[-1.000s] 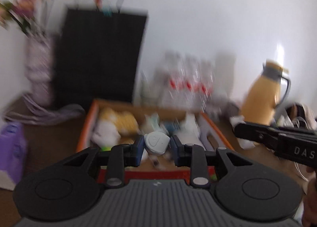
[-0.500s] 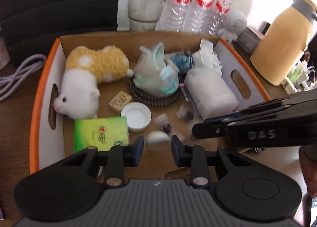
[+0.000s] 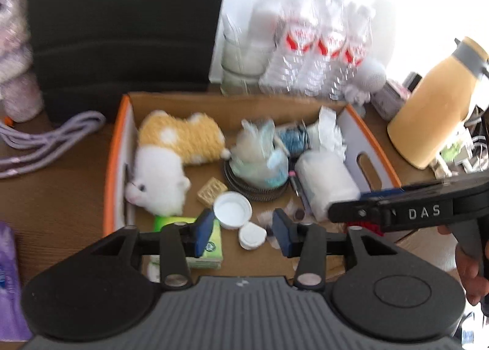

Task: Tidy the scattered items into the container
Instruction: 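Open both tools to drop the cap and candy into the box, then move both tools back from the box toward the last items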

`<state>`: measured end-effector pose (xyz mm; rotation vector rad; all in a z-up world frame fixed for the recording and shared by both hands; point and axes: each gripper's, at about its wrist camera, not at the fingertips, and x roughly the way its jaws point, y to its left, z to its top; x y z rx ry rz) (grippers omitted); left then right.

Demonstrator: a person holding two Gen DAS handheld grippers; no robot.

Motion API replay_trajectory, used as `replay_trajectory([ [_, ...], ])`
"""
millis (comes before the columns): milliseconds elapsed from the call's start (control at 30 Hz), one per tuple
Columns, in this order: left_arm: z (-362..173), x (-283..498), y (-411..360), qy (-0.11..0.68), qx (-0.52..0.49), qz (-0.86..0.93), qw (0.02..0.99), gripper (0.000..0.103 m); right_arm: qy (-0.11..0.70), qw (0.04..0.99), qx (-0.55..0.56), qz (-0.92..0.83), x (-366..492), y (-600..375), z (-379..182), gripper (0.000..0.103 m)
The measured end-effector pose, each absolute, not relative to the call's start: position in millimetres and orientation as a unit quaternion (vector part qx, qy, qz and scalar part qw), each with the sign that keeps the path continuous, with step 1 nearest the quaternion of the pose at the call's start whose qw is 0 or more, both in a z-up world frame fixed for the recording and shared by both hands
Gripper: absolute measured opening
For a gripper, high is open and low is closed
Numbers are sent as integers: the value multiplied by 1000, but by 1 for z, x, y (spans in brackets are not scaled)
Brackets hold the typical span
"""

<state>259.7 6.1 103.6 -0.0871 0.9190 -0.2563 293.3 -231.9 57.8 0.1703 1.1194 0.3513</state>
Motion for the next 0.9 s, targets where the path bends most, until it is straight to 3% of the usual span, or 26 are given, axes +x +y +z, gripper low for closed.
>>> replay_trajectory([
  [133, 116, 222, -11, 356, 29, -42, 933, 64, 506, 848, 68, 141, 272, -235, 64, 71],
  [167, 118, 205, -17, 312, 44, -28, 949, 71, 485, 861, 68, 137, 266, -236, 67, 71],
  [200, 118, 188, -24, 263, 51, -17, 963, 86, 450, 881, 66, 129, 255, -237, 70, 71],
  [267, 114, 152, -36, 163, 60, 4, 985, 102, 344, 933, 32, 97, 218, -233, 79, 77],
  [333, 105, 126, -41, 92, 53, 24, 994, 103, 236, 970, -13, 63, 180, -225, 76, 92],
  [367, 100, 119, -41, 74, 43, 31, 996, 103, 193, 980, -32, 48, 164, -221, 72, 93],
  [467, 86, 114, -43, 76, 27, 42, 996, 103, 145, 987, -57, 29, 141, -214, 54, 93],
  [900, 74, 46, -32, 155, 2, 45, 987, 103, 181, 982, 0, 48, 66, -223, 32, 93],
])
